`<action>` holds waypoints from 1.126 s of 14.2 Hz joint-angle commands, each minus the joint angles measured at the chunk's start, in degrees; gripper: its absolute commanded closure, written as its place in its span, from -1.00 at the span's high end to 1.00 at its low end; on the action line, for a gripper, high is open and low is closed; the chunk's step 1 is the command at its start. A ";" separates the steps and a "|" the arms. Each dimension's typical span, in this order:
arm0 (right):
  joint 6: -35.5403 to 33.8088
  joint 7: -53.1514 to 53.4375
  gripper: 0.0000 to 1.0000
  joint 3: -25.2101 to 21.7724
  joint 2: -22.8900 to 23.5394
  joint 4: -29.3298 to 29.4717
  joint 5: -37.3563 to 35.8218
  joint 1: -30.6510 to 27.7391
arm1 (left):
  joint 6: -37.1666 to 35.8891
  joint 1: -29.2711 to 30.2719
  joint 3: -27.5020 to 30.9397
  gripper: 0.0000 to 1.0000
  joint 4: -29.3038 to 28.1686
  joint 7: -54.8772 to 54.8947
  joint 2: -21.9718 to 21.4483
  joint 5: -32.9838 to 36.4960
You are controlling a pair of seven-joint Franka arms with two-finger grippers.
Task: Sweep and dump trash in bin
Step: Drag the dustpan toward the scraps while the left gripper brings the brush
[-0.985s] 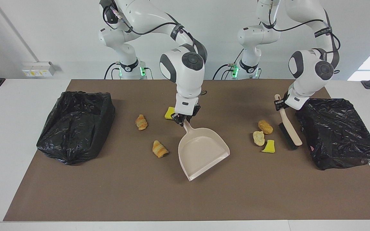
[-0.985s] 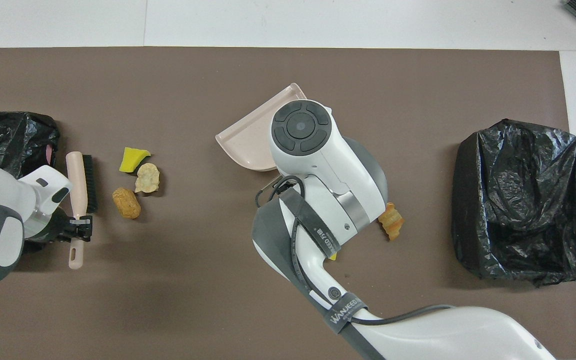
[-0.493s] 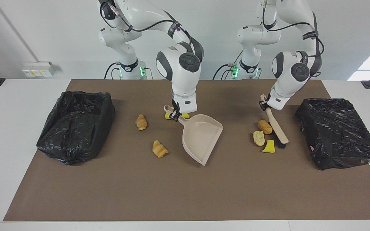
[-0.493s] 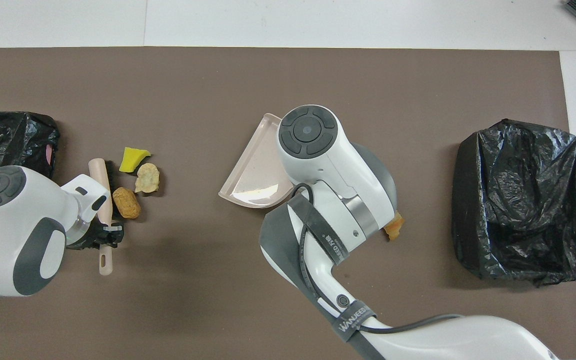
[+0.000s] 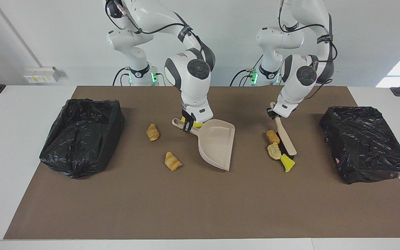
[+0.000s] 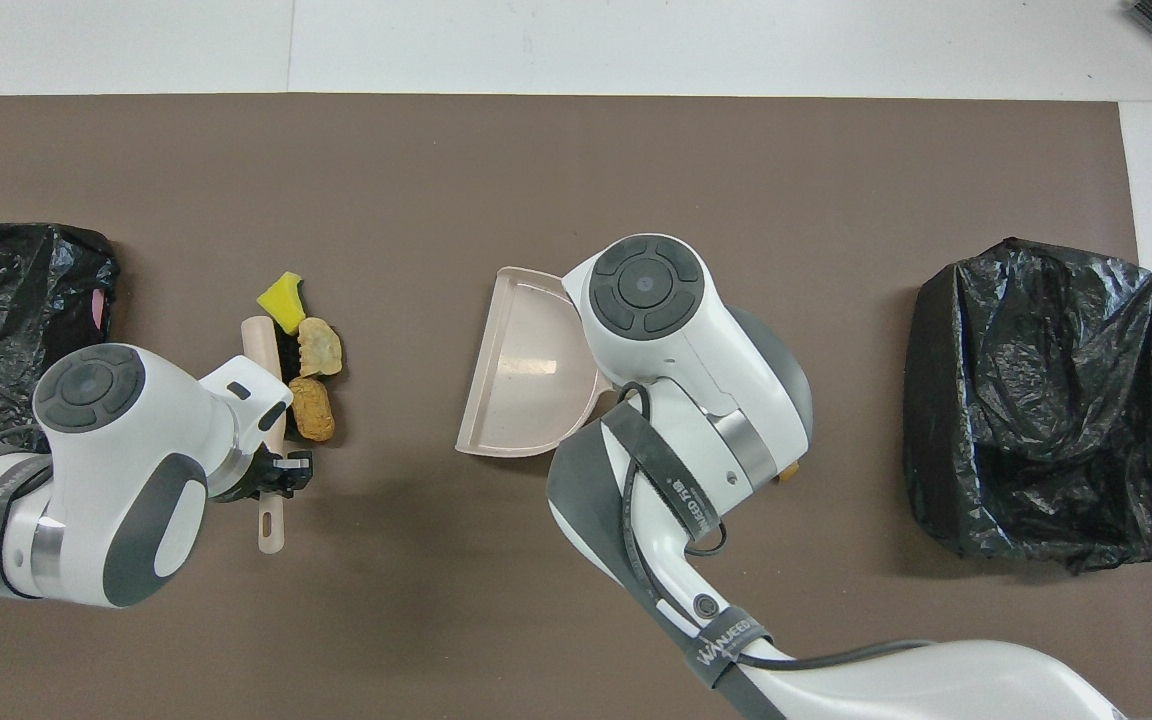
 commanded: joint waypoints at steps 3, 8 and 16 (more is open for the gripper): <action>6.34 -9.36 -1.00 0.55 -1.26 -4.54 -2.76 -0.91 | 5.78 -5.04 0.77 -1.00 -1.65 -0.46 1.27 -2.73; 9.93 -13.43 -1.00 0.55 -1.26 -6.82 -4.61 -0.21 | 6.23 -11.79 0.68 -1.00 -0.60 -0.63 1.63 -7.37; 13.29 -14.75 -1.00 0.55 -0.56 -7.44 -4.61 -0.12 | 5.79 -23.14 0.59 -1.00 4.14 -4.31 1.89 -14.59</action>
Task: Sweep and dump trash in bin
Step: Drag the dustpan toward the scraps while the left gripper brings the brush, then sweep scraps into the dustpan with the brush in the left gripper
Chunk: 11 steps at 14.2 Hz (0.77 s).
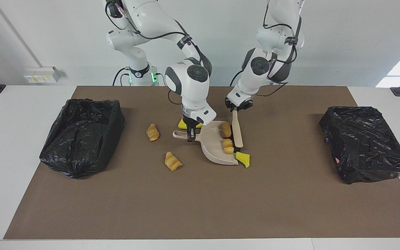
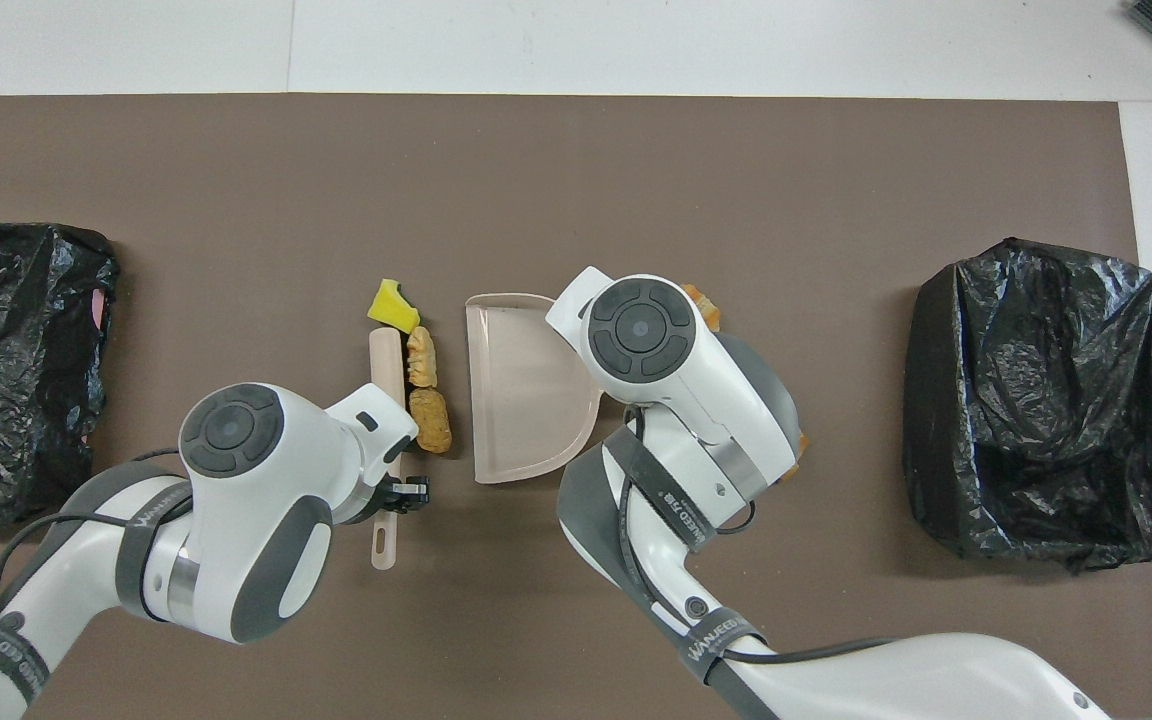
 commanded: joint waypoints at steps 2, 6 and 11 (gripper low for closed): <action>1.89 -1.26 -1.00 0.57 -0.64 -1.83 -0.91 -0.14 | -2.74 -2.13 0.77 -1.00 4.74 -2.09 -0.81 -1.43; 1.63 -0.83 -1.00 0.57 -0.64 -1.92 -0.91 -0.14 | -10.67 2.69 1.47 -1.00 9.05 -1.04 -0.81 -0.99; -1.96 0.57 -1.00 0.48 -1.17 -1.83 -1.09 0.13 | -8.05 11.04 1.56 -1.00 10.38 7.64 0.68 5.94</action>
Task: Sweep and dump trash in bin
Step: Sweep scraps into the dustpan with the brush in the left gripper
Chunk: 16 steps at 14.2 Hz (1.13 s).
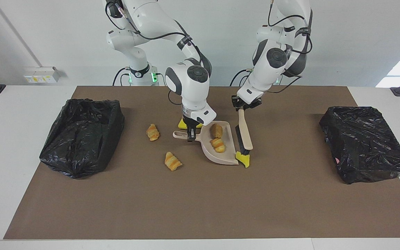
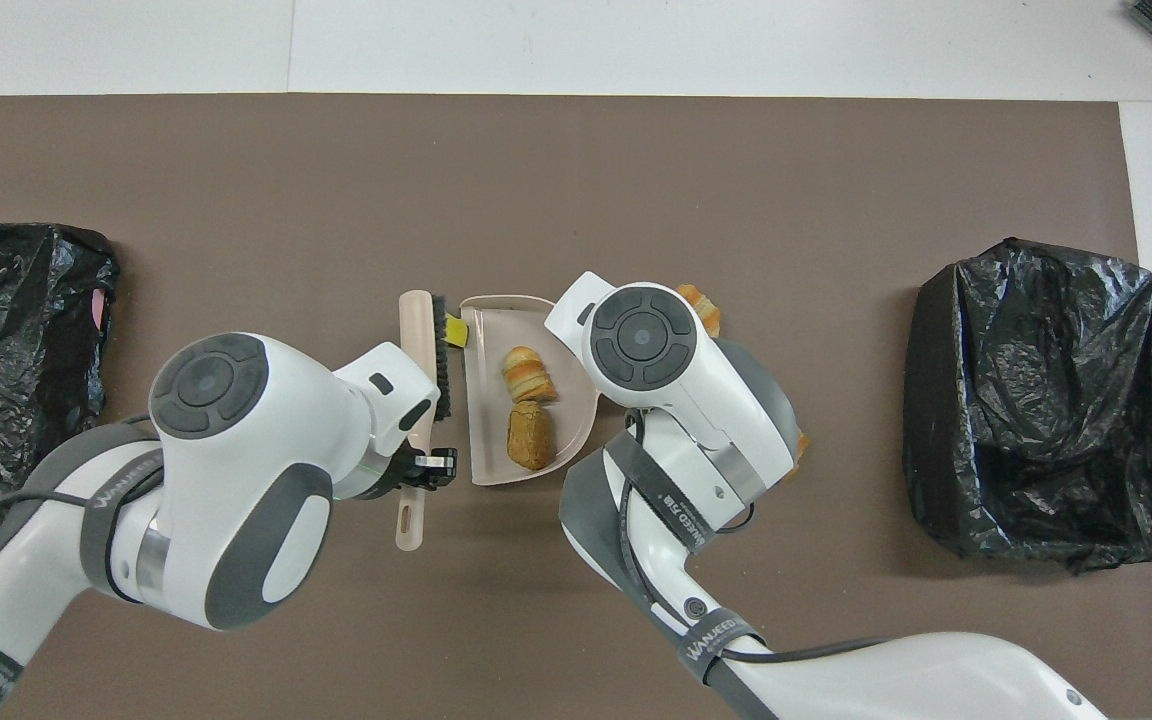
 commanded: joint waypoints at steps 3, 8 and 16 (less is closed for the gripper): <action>-4.72 1.32 -1.00 0.44 -1.52 -1.49 -3.28 0.60 | 4.91 7.44 -0.43 -1.00 3.58 7.90 6.33 6.52; -7.20 2.02 -1.00 0.53 -1.96 -1.32 -4.96 0.69 | 6.85 5.26 -0.69 -1.00 2.54 10.02 9.78 7.60; 0.68 5.09 -1.00 0.70 -1.52 -2.81 -3.29 0.34 | 2.47 -1.68 -0.95 -1.00 -0.54 10.72 6.89 7.51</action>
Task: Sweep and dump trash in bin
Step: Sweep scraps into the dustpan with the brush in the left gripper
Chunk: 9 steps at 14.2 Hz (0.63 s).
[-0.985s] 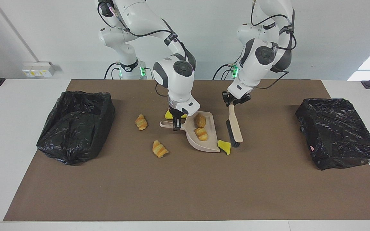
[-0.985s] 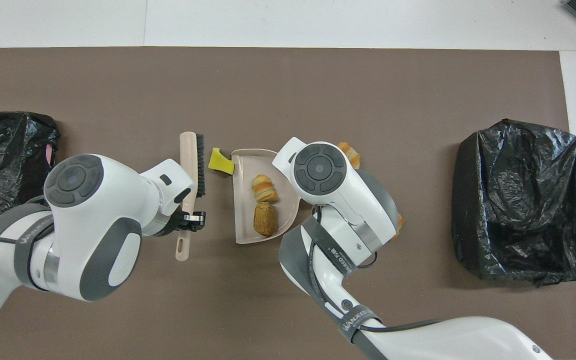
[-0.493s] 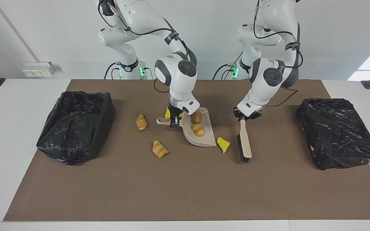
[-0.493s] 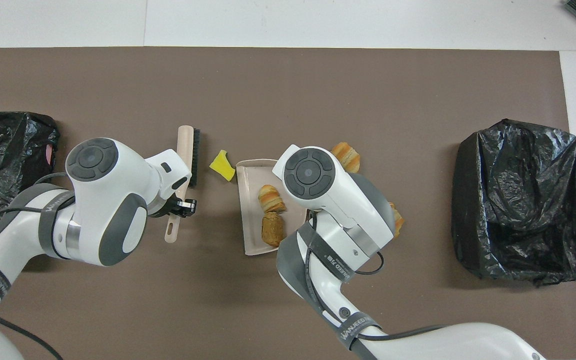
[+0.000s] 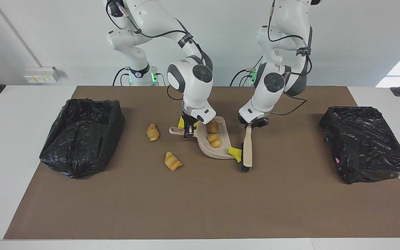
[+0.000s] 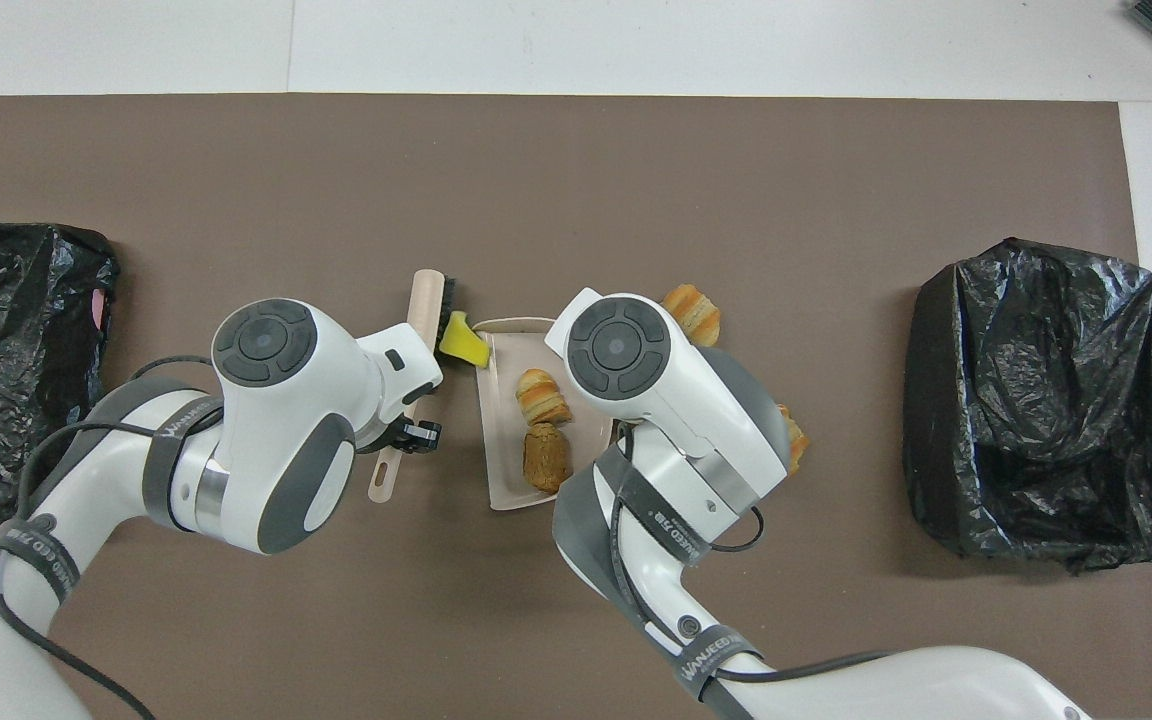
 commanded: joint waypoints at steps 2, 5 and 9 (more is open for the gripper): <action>10.05 6.98 -1.00 0.56 0.08 -3.92 0.88 -0.26 | -5.82 -3.91 0.56 -1.00 -1.82 -0.33 -3.40 0.45; 12.54 7.89 -1.00 0.56 0.26 -4.37 0.88 -0.34 | -8.55 -5.68 0.56 -1.00 -1.64 -3.24 -4.11 -0.35; 12.36 7.97 -1.00 0.56 0.35 -4.02 0.88 -0.26 | -9.78 -4.71 1.17 -1.00 -0.94 -2.63 -4.54 -0.35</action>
